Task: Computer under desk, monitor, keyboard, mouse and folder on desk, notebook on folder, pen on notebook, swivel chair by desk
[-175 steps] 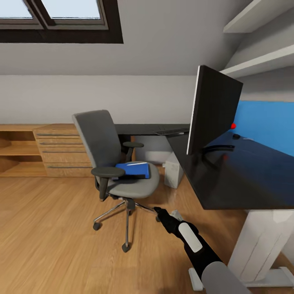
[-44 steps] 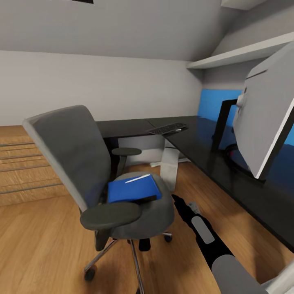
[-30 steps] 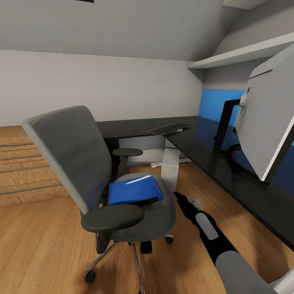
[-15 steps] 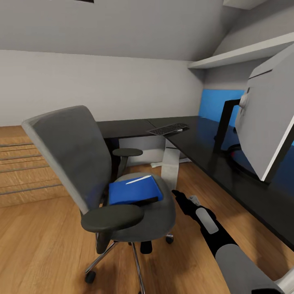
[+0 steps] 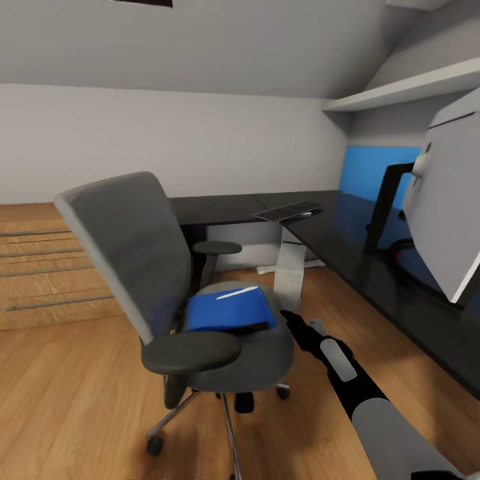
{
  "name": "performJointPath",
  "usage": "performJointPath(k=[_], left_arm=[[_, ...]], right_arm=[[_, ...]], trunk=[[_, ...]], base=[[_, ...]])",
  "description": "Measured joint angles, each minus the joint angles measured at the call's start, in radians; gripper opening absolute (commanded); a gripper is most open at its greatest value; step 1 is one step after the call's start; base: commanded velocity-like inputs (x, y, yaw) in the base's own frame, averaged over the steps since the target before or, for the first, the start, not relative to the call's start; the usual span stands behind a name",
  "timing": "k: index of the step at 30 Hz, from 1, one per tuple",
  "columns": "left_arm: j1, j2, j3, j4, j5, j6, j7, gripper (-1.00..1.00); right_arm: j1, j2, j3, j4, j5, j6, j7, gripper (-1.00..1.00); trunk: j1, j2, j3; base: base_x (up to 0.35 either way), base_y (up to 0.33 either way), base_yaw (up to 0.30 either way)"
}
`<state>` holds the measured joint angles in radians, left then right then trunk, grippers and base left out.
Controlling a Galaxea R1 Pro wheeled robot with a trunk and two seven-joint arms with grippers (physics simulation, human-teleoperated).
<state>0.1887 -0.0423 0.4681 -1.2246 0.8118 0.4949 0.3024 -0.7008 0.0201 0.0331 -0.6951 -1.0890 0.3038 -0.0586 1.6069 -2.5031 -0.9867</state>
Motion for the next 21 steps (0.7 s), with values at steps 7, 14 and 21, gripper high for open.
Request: performJointPath(k=[7, 14, 21], left_arm=[[-0.001, 0.000, 0.000, 0.010, 0.000, 0.000, 0.000, 1.00], [-0.001, 0.000, 0.000, 0.010, 0.000, 0.000, 0.000, 1.00], [-0.001, 0.000, 0.000, 0.010, 0.000, 0.000, 0.000, 1.00]], right_arm=[[0.000, 0.000, 0.000, 0.000, -0.001, 0.001, 0.002, 1.00], [0.000, -0.001, -0.002, 0.000, 0.005, 0.000, 0.002, 1.00], [0.000, -0.001, -0.003, 0.000, 0.010, 0.001, 0.002, 1.00]], trunk=[[0.000, 0.000, 0.000], [0.000, 0.000, 0.000], [0.000, 0.000, 0.000]], base=[[0.000, 0.000, 0.273], [0.000, 0.000, 0.276], [0.000, 0.000, 0.277]])
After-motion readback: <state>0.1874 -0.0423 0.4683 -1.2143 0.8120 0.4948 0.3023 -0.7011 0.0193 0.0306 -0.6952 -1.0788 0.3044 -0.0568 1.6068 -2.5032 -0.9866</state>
